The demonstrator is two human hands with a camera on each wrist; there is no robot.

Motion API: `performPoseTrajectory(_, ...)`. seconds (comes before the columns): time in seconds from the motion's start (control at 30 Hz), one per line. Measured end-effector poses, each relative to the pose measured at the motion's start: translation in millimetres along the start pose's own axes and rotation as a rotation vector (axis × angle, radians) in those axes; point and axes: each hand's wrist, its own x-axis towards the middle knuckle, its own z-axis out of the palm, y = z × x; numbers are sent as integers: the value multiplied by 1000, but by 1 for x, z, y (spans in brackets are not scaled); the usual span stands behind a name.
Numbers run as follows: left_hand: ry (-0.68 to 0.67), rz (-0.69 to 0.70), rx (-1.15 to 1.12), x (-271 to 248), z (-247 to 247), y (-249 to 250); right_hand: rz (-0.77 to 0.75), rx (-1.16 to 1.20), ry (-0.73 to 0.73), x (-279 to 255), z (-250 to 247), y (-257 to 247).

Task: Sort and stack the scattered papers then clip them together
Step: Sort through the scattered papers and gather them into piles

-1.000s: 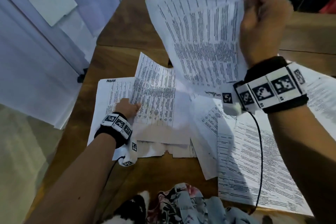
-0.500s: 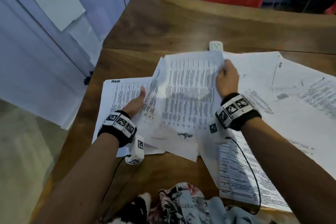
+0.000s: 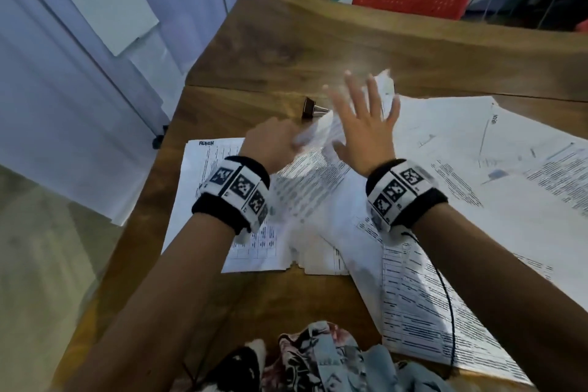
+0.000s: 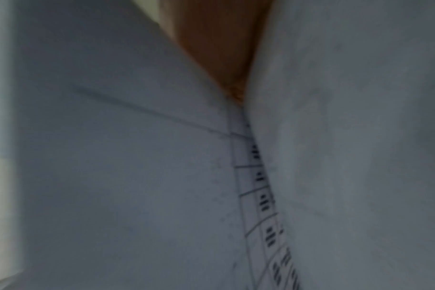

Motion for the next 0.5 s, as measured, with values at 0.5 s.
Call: performPoseTrajectory(0.5,320,-142,-1434,11,-5,-5,257,1235,187,-12,-76,51)
